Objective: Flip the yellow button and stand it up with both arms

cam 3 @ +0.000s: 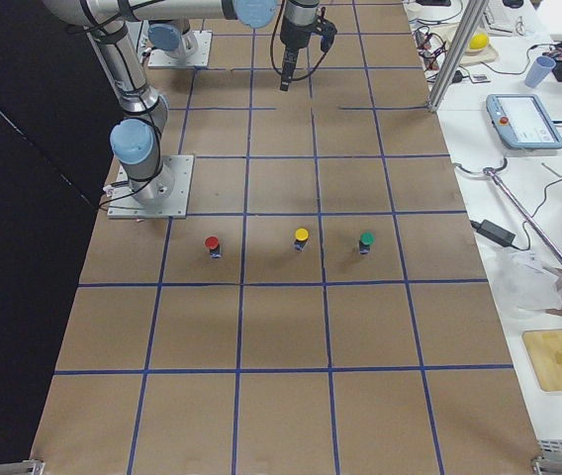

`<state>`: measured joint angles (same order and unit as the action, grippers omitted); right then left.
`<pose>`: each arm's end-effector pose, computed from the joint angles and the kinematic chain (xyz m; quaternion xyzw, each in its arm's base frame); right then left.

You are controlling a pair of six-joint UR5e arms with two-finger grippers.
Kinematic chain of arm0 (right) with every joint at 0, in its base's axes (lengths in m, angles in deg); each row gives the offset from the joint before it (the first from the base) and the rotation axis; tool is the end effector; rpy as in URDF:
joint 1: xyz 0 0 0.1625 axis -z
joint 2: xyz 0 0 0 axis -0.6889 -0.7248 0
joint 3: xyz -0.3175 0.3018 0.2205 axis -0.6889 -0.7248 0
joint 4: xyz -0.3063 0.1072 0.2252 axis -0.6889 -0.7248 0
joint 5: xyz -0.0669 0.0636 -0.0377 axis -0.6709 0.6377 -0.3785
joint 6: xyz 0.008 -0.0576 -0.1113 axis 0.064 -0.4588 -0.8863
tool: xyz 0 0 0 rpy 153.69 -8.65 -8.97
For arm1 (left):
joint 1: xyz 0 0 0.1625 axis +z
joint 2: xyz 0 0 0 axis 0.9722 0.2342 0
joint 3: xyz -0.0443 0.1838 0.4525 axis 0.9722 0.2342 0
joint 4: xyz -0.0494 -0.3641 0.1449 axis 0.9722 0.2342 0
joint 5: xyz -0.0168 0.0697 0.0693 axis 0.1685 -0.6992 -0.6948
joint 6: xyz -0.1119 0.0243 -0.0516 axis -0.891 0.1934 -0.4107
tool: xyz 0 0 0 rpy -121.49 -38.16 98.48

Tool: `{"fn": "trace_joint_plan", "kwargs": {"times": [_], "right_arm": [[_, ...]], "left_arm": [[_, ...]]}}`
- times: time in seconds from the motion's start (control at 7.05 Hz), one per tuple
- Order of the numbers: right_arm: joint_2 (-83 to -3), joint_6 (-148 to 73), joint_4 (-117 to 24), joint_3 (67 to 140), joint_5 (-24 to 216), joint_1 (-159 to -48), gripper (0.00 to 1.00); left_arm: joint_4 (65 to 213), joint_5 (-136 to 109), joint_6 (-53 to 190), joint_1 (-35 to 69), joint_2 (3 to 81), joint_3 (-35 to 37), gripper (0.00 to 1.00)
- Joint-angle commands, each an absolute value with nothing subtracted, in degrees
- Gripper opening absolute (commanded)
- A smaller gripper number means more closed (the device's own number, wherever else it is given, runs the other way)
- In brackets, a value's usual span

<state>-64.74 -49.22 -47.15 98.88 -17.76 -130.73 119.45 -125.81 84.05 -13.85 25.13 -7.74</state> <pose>0.1095 -0.4430 0.5332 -0.0665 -0.9945 -0.0803 0.0102 -0.1338 -0.4882 0.5613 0.0118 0.9999 0.0075 0.0086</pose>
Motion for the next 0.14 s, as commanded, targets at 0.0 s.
{"fn": "trace_joint_plan", "kwargs": {"times": [0.0], "right_arm": [[-64.95,-49.56,-47.13,98.80,-17.73,-130.38,1.00]], "left_arm": [[119.55,-125.87,85.20,-13.81,24.35,-5.99,1.00]]}}
